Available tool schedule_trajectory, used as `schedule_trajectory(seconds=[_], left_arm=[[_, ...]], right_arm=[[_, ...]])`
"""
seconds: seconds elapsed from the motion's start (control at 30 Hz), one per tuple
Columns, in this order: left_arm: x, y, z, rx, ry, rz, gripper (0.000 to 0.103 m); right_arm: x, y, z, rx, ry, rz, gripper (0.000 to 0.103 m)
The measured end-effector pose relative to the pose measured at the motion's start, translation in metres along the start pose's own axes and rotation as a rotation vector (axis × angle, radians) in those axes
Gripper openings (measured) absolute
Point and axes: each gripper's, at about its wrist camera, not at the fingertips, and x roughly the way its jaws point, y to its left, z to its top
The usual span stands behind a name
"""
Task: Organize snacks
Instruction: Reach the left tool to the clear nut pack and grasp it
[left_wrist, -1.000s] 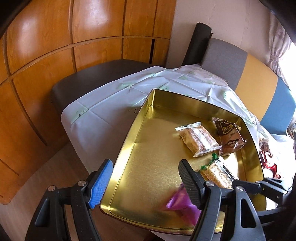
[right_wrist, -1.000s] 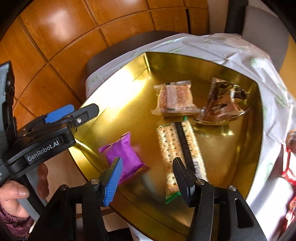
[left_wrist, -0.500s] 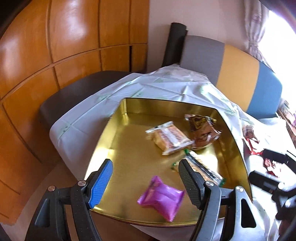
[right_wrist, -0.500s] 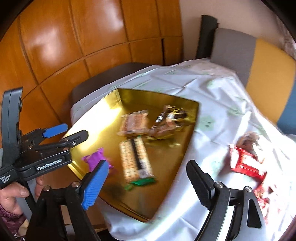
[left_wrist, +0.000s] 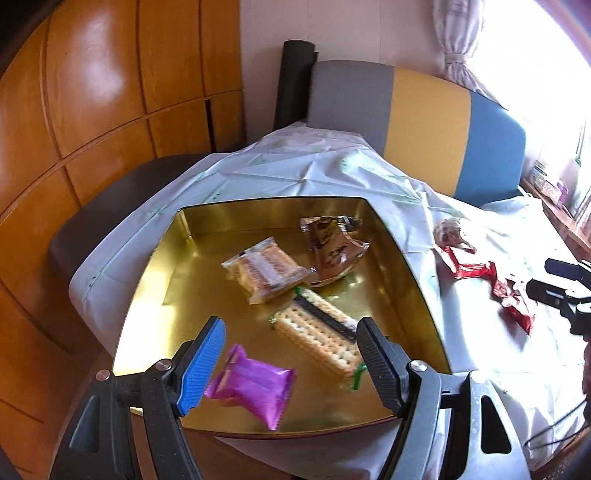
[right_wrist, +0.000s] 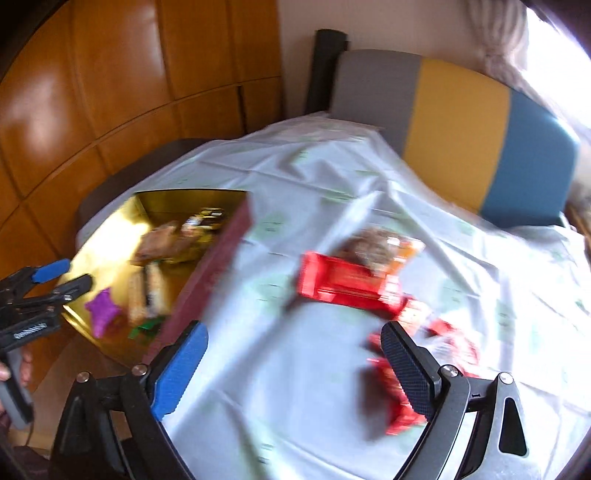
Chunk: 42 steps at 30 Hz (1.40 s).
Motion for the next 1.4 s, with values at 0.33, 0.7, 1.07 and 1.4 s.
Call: schedule_trajectory(seconds=[0.33, 0.7, 1.07, 1.4], left_arm=[[0.005, -0.031, 0.007, 0.079, 0.04, -0.058, 0.063], [0.016, -0.102, 0.037, 0.223, 0.102, -0.241, 0.055], [0.068, -0.174, 0.087, 0.11, 0.291, -0.452, 0.055], [0.162, -0.203, 0.121, -0.178, 0.525, -0.475, 0.058]], right_arm=[[-0.013, -0.104, -0.019, 0.081, 0.037, -0.203, 0.095], [0.008, -0.195, -0.052, 0.402, 0.134, -0.235, 0.095], [0.001, -0.191, -0.045, 0.425, 0.108, -0.203, 0.095], [-0.009, -0.185, -0.039, 0.416, 0.067, -0.163, 0.095]])
